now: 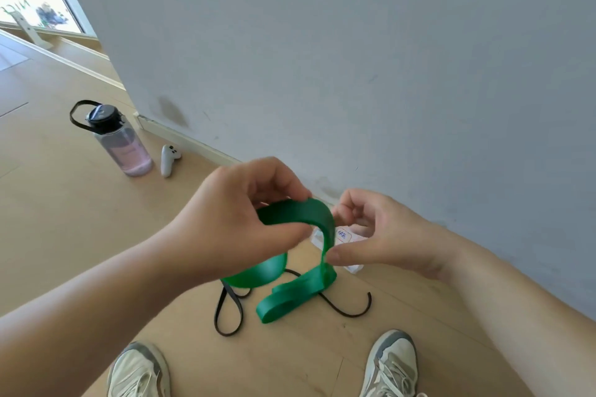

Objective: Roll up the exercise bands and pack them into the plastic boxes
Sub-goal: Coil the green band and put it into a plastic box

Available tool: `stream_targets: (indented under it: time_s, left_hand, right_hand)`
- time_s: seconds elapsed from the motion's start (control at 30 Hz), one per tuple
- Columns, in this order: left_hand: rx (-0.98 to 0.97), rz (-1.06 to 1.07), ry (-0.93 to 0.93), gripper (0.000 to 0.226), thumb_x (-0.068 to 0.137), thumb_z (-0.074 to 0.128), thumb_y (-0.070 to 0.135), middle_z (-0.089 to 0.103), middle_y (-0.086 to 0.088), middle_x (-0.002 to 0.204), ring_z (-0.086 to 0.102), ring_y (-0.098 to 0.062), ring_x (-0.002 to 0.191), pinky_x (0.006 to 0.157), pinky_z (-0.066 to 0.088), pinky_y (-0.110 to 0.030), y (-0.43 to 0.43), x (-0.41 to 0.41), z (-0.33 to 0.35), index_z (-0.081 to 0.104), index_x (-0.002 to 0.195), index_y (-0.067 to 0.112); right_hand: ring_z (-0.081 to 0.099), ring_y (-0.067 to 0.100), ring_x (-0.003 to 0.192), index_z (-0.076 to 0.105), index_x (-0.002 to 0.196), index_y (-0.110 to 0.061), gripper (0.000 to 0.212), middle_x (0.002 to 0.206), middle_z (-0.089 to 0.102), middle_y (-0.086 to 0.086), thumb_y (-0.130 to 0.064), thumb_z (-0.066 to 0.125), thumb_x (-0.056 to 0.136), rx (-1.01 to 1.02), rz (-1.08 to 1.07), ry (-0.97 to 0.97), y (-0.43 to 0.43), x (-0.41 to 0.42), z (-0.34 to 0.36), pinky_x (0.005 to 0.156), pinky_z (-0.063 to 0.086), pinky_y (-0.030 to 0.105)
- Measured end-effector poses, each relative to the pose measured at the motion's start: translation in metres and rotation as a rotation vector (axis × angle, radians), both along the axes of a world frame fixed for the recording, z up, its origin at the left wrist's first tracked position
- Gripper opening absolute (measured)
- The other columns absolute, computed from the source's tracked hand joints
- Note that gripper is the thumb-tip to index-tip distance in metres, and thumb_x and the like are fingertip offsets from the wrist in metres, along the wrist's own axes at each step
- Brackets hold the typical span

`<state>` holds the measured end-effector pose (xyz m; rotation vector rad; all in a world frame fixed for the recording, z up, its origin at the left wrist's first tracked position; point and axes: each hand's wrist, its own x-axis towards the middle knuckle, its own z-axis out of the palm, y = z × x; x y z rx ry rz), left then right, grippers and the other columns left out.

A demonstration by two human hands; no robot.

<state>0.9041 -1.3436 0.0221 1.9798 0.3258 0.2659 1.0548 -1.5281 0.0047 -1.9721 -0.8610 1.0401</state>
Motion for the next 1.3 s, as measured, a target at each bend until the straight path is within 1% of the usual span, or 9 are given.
stream_targets:
  time_s: [0.13,0.27,0.43,0.6,0.77,0.87,0.97,1.07,1.3]
  left_hand:
    - [0.074,-0.018,-0.070,0.027,0.070,0.085,0.007,0.077,0.014,0.099,0.075,-0.012,0.086,0.077,0.062,-0.036,-0.011,0.001,-0.002,0.075,0.084,0.028]
    - [0.062,0.005,-0.065,0.028,0.075,0.088,0.017,0.068,0.016,0.107,0.072,-0.010,0.097,0.073,0.063,-0.032,0.006,0.003,-0.005,0.073,0.096,0.029]
    - [0.167,-0.182,0.190,0.083,0.072,0.089,0.034,0.068,0.017,0.117,0.069,-0.001,0.102,0.089,0.059,-0.028,0.026,-0.004,-0.024,0.046,0.141,0.052]
    - [0.247,-0.075,0.100,0.104,0.068,0.089,0.053,0.056,0.027,0.128,0.059,0.006,0.114,0.094,0.052,-0.022,0.018,-0.002,-0.032,0.029,0.152,0.055]
    - [0.613,0.020,-0.076,0.080,0.074,0.081,0.054,0.054,0.021,0.139,0.058,-0.001,0.117,0.092,0.051,-0.025,0.005,0.003,-0.037,0.047,0.144,0.040]
    - [0.642,0.079,-0.220,0.037,0.082,0.071,0.025,0.073,0.009,0.092,0.069,-0.015,0.077,0.065,0.058,-0.037,0.006,0.009,-0.039,0.065,0.119,0.024]
    - [0.623,0.087,-0.341,0.026,0.084,0.069,0.007,0.071,0.005,0.074,0.065,-0.021,0.059,0.054,0.054,-0.037,0.014,0.012,-0.036,0.074,0.108,0.016]
    - [0.647,-0.044,-0.413,0.029,0.087,0.069,0.003,0.077,0.001,0.087,0.072,-0.023,0.068,0.057,0.057,-0.038,0.008,0.010,-0.028,0.073,0.113,0.017]
    - [0.598,-0.024,-0.285,0.035,0.085,0.078,0.029,0.071,0.008,0.119,0.072,-0.013,0.092,0.075,0.059,-0.034,0.009,0.008,-0.027,0.068,0.117,0.022]
  right_hand:
    - [0.069,0.010,0.091,0.052,0.090,-0.011,0.042,0.086,0.069,-0.012,0.002,0.087,0.072,0.228,-0.023,0.089,0.018,-0.017,0.009,0.098,0.053,0.032]
    - [0.075,0.028,0.085,0.064,0.093,-0.019,0.028,0.088,0.077,0.008,-0.001,0.082,0.083,0.302,-0.122,-0.048,0.025,-0.021,0.015,0.087,0.063,0.045]
    - [0.077,0.020,0.090,0.079,0.103,-0.018,0.028,0.094,0.081,0.004,0.004,0.077,0.085,0.407,-0.223,-0.082,0.019,-0.006,0.018,0.088,0.061,0.031]
    - [0.073,0.036,0.087,0.079,0.102,-0.028,0.021,0.093,0.077,0.010,-0.011,0.077,0.089,0.351,-0.311,-0.092,0.018,-0.002,0.013,0.089,0.061,0.053]
    - [0.072,0.029,0.084,0.076,0.101,-0.036,0.017,0.091,0.077,0.000,-0.025,0.079,0.088,0.290,-0.290,-0.183,0.020,-0.008,0.011,0.082,0.062,0.051]
    - [0.074,0.015,0.089,0.075,0.104,-0.033,0.023,0.097,0.078,-0.009,-0.020,0.081,0.086,0.247,-0.193,-0.165,0.018,-0.009,0.016,0.085,0.061,0.040]
    - [0.075,0.027,0.089,0.074,0.103,-0.035,0.031,0.098,0.078,-0.005,-0.027,0.088,0.076,0.231,-0.184,-0.103,0.015,-0.006,0.019,0.084,0.062,0.047]
    - [0.075,0.031,0.088,0.071,0.097,-0.031,0.036,0.095,0.077,0.000,-0.037,0.089,0.067,0.299,-0.221,-0.040,0.018,-0.014,0.016,0.083,0.063,0.050]
    - [0.077,0.013,0.086,0.077,0.100,-0.023,0.019,0.090,0.081,-0.003,-0.008,0.077,0.089,0.354,-0.166,-0.054,0.019,-0.016,0.015,0.079,0.061,0.025]
